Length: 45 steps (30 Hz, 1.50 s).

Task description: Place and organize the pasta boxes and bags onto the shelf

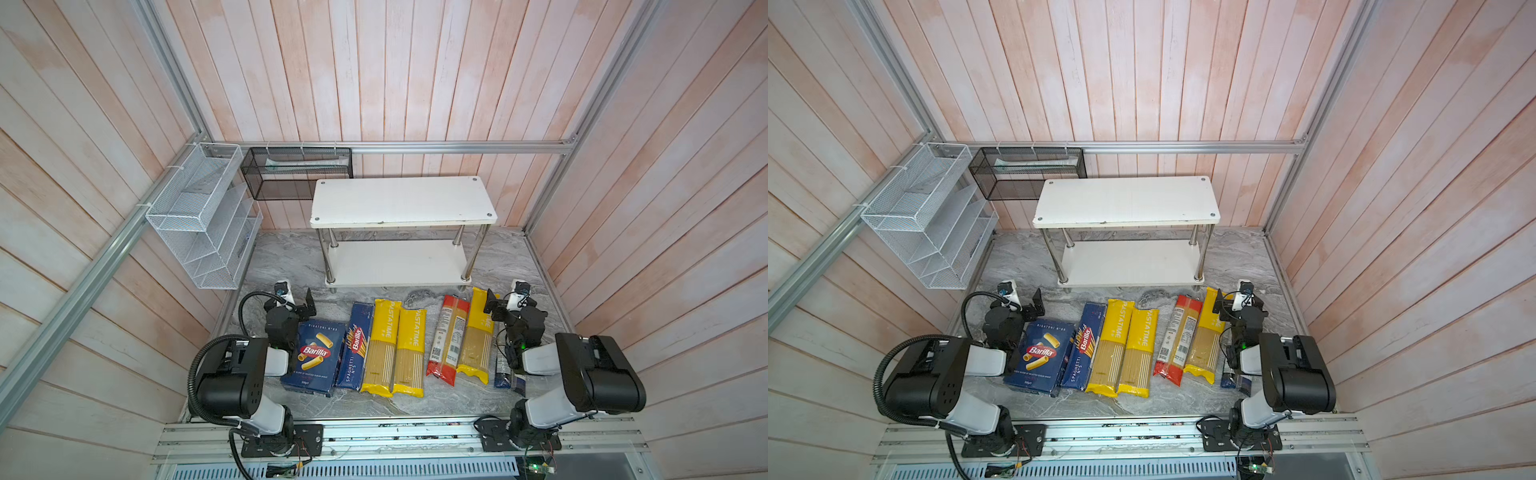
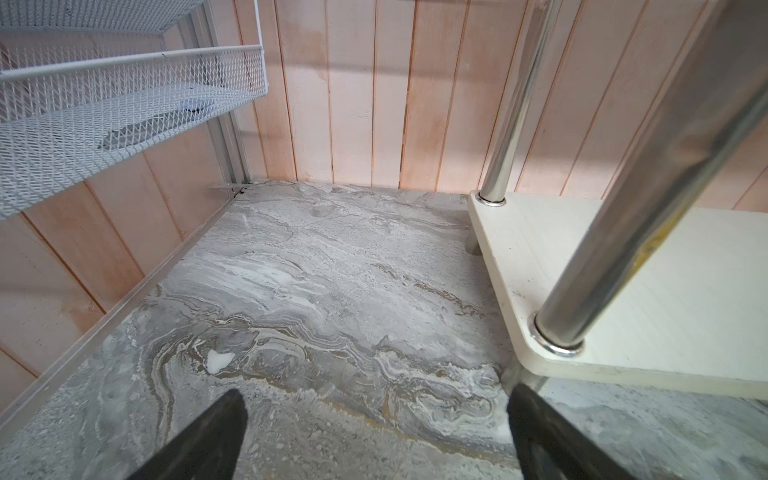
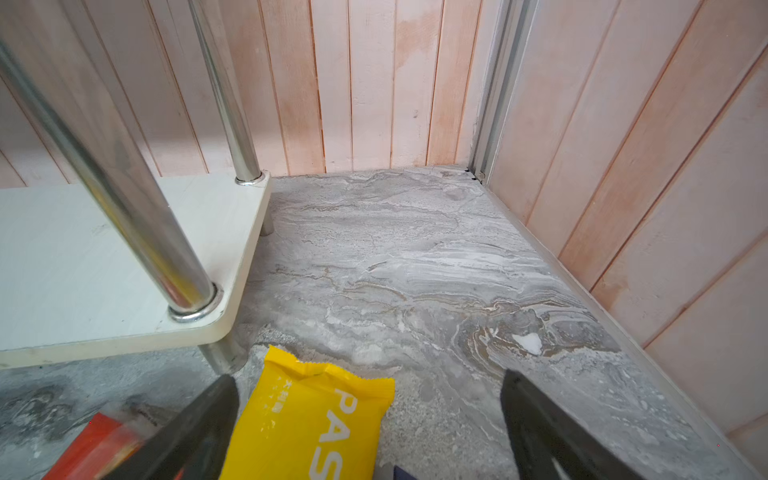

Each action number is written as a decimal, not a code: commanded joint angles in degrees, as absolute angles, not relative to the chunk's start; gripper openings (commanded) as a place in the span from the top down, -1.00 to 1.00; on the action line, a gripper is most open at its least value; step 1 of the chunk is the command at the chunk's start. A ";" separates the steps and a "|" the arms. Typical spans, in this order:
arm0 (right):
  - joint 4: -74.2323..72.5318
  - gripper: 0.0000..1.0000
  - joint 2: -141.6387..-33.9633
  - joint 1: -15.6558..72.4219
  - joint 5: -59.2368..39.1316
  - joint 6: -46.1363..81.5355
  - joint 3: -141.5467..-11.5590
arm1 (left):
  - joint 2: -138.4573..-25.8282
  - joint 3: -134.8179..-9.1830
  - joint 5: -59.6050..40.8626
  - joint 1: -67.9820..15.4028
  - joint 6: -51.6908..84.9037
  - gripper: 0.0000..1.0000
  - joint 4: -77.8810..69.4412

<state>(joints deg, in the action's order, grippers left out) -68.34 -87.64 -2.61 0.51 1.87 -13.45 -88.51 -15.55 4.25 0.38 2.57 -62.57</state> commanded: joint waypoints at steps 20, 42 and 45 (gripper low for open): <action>-67.94 -0.96 -86.84 -2.76 -0.02 1.87 -14.41 | -88.33 -16.44 3.52 0.70 1.87 -0.99 -63.52; -25.91 -0.91 -73.96 -0.15 2.44 10.79 -32.97 | -72.39 -24.08 5.48 0.70 4.01 -1.00 -40.47; -9.36 -0.89 -71.83 5.89 5.31 12.05 -39.54 | -63.29 -28.74 -1.44 0.62 8.43 -1.00 -28.27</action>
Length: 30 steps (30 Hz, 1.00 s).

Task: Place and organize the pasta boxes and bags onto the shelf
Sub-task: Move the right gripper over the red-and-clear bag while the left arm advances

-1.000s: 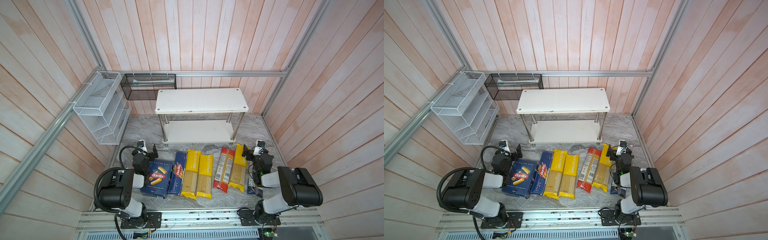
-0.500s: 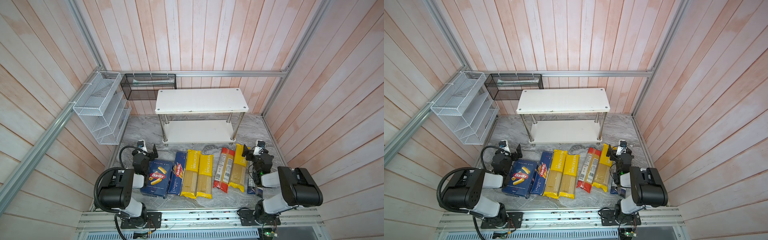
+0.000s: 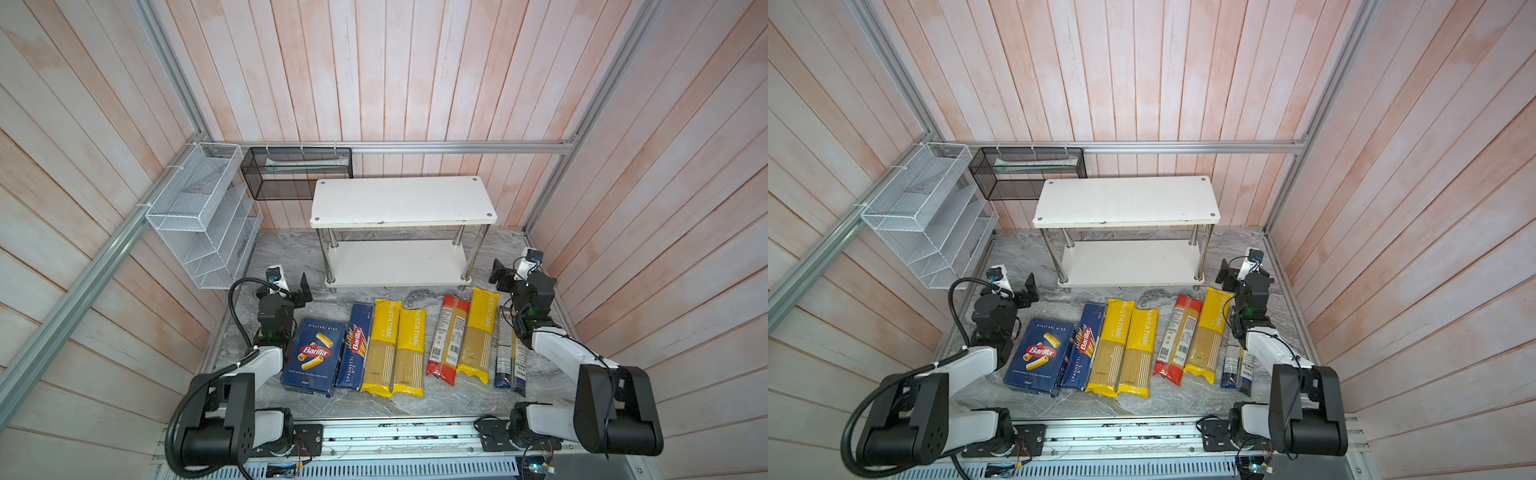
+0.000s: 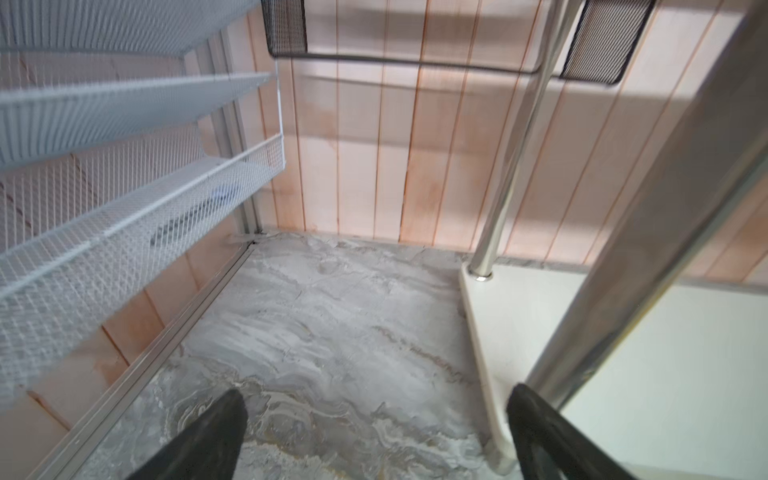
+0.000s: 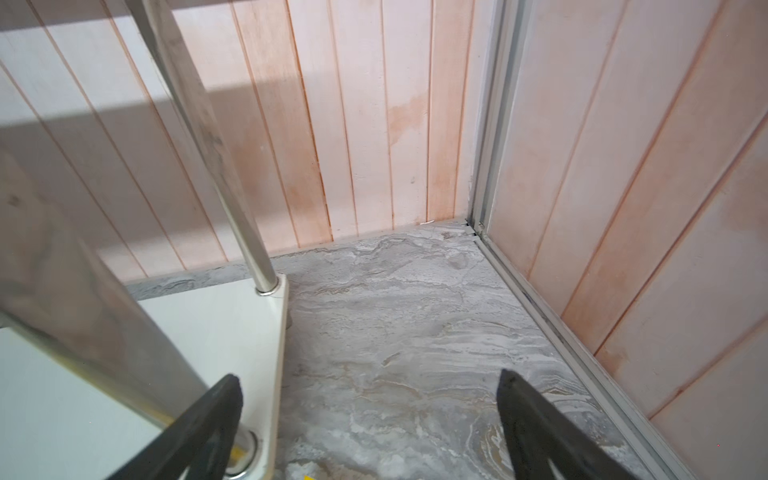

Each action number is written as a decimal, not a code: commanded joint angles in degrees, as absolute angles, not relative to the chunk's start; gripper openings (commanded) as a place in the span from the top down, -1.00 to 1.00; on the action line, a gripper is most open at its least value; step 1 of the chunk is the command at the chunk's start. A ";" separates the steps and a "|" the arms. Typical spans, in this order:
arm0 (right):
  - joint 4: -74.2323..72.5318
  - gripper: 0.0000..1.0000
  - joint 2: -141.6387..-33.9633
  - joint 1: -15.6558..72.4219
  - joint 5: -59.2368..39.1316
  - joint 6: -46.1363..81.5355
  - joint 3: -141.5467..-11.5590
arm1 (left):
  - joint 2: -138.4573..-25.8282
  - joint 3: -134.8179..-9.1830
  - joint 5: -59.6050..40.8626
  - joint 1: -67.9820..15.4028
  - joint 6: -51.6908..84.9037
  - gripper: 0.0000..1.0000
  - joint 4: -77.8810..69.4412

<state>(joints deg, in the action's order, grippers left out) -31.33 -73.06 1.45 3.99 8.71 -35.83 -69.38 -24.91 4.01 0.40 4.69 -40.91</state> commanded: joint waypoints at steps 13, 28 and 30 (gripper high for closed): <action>21.25 -0.87 -67.07 24.72 10.69 26.99 -42.87 | -55.67 -28.97 -6.02 -18.32 16.54 -0.99 -12.96; 26.26 -0.85 -71.37 34.51 9.79 39.80 -38.22 | -57.31 -21.26 -9.98 -18.90 17.30 -1.00 -22.22; 25.69 -0.85 -72.39 35.68 10.47 40.45 -38.58 | -56.79 -20.44 -10.33 -18.91 17.38 -1.00 -23.26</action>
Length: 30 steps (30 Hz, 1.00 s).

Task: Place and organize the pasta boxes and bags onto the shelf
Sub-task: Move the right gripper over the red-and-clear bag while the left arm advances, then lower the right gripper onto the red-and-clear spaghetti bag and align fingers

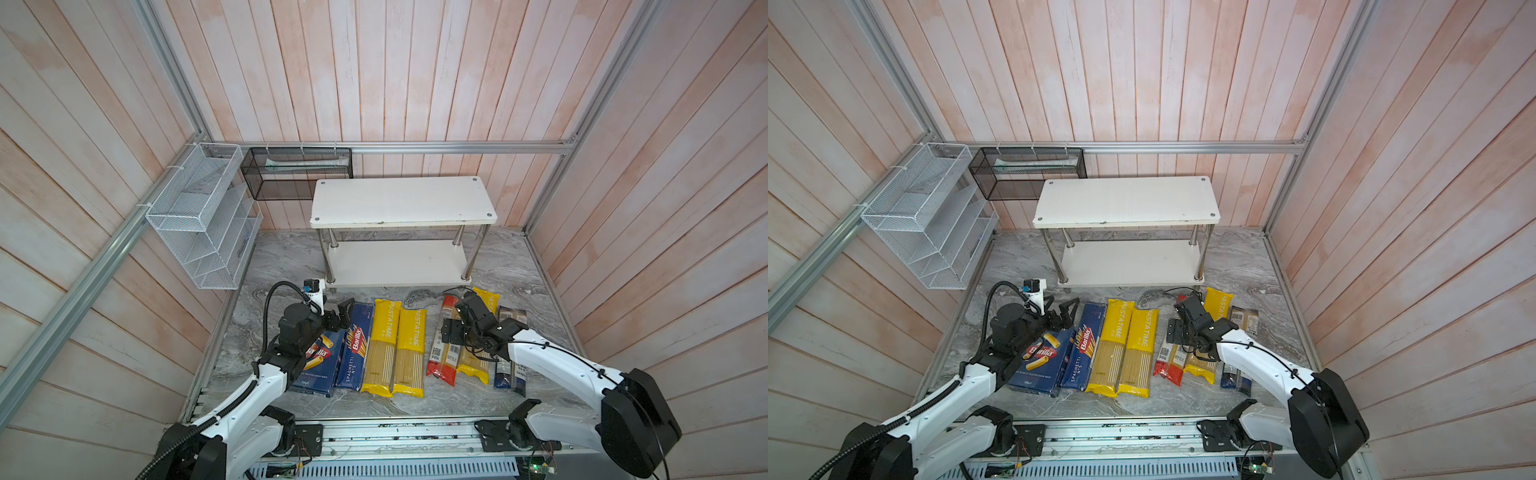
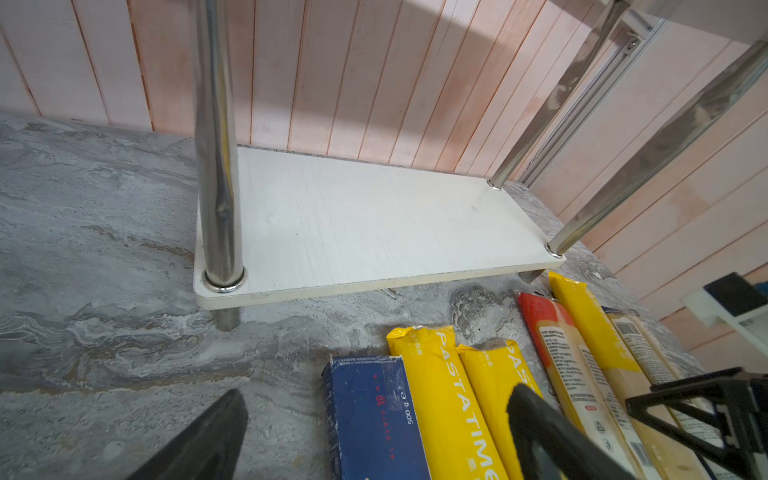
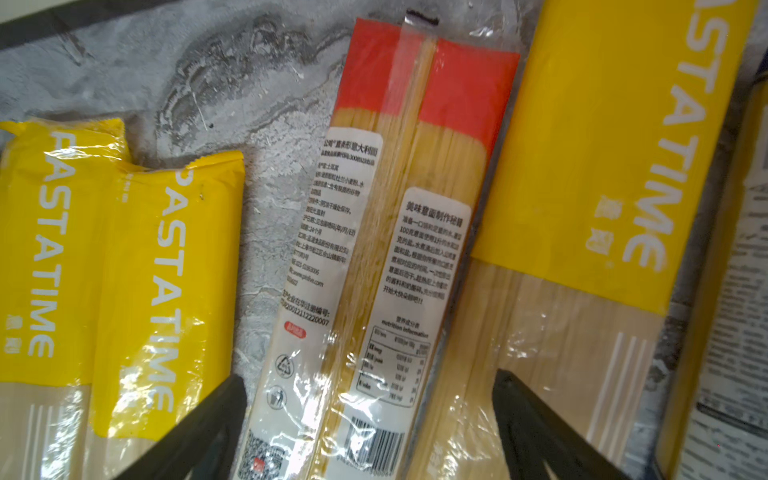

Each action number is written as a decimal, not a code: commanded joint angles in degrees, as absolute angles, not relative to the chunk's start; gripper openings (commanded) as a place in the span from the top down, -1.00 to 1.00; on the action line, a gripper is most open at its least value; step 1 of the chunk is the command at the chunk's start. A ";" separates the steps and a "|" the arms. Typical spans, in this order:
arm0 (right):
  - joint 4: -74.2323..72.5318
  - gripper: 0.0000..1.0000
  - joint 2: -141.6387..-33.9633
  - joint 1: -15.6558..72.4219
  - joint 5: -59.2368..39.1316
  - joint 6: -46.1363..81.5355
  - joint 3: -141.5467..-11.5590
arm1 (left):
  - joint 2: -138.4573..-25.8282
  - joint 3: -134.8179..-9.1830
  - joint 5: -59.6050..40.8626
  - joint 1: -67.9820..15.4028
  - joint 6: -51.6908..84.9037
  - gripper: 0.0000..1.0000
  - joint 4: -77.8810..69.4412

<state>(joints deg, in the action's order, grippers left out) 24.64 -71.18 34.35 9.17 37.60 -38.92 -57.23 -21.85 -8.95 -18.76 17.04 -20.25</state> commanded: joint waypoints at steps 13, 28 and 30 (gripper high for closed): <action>24.95 -0.85 -80.92 38.23 11.47 41.48 -42.45 | -53.08 -18.13 -9.62 -18.85 17.40 -1.00 -24.85; 28.32 -0.85 -87.82 41.26 17.30 42.34 -46.50 | -52.02 -18.46 -7.38 -18.90 17.49 -0.99 -22.72; 29.19 -0.85 -89.18 41.80 17.89 42.42 -47.21 | -51.72 -18.30 -7.54 -18.89 17.54 -1.00 -22.93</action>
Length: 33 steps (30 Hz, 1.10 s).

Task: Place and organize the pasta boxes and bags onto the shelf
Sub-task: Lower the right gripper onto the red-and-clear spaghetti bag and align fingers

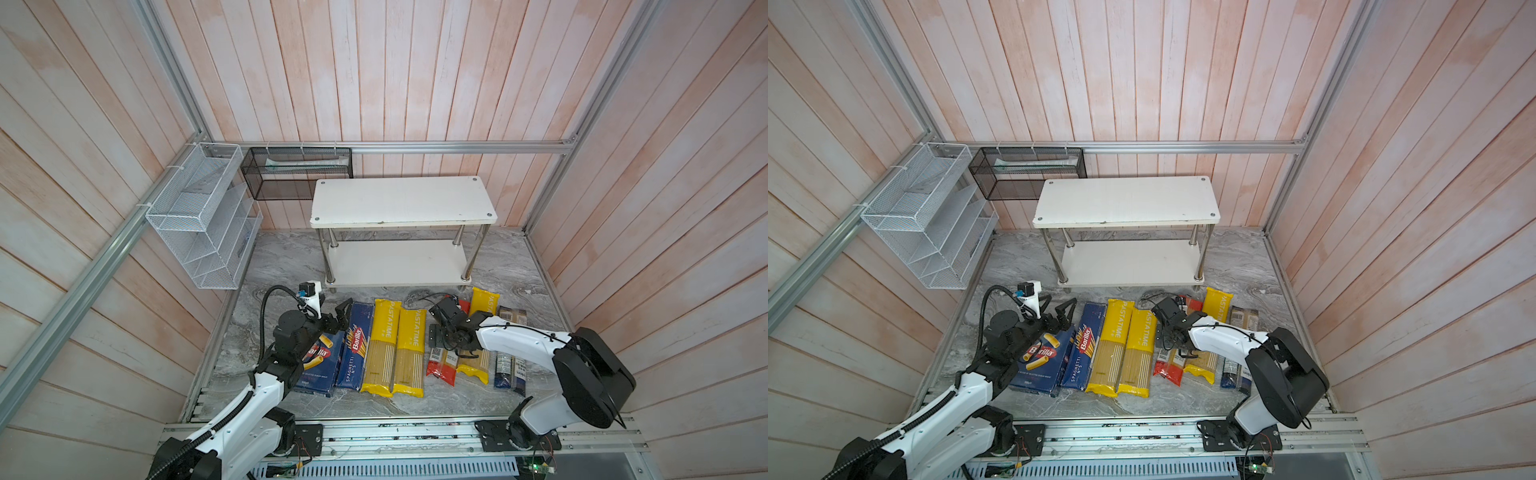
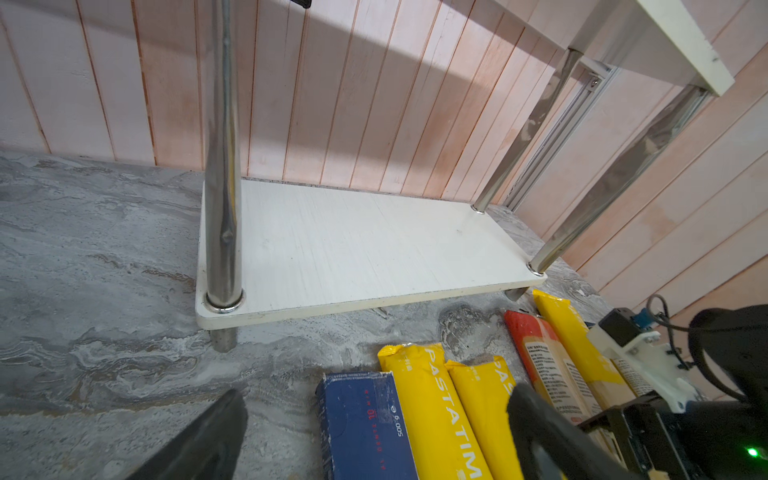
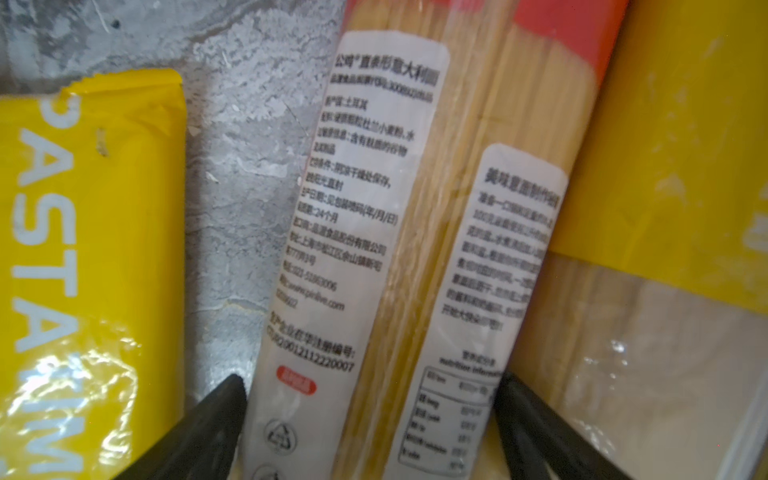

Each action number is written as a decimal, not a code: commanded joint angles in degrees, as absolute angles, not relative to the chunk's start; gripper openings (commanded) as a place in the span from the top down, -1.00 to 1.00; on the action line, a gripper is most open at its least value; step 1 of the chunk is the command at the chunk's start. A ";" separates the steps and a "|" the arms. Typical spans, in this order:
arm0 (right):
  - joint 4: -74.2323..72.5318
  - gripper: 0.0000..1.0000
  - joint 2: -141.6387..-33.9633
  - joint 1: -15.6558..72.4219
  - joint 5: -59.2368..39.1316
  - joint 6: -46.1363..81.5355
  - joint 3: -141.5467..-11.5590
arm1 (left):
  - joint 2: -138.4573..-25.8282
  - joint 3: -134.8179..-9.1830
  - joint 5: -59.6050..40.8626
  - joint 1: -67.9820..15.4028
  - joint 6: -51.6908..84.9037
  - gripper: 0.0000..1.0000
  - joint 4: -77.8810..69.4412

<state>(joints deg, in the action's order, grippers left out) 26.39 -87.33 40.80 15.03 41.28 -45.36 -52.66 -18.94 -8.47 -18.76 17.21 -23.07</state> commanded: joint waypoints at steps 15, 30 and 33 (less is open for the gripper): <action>29.80 -0.85 -85.32 42.32 18.79 45.87 -39.36 | -50.20 -17.93 -7.47 -18.89 17.58 -1.00 -22.90; 27.74 -0.85 -81.38 42.63 17.76 45.25 -38.74 | -50.25 -17.58 -7.28 -18.87 17.75 -1.00 -23.29; 26.95 -0.85 -82.64 42.63 17.59 45.43 -38.25 | -50.21 -17.75 -7.23 -18.90 17.82 -1.00 -23.05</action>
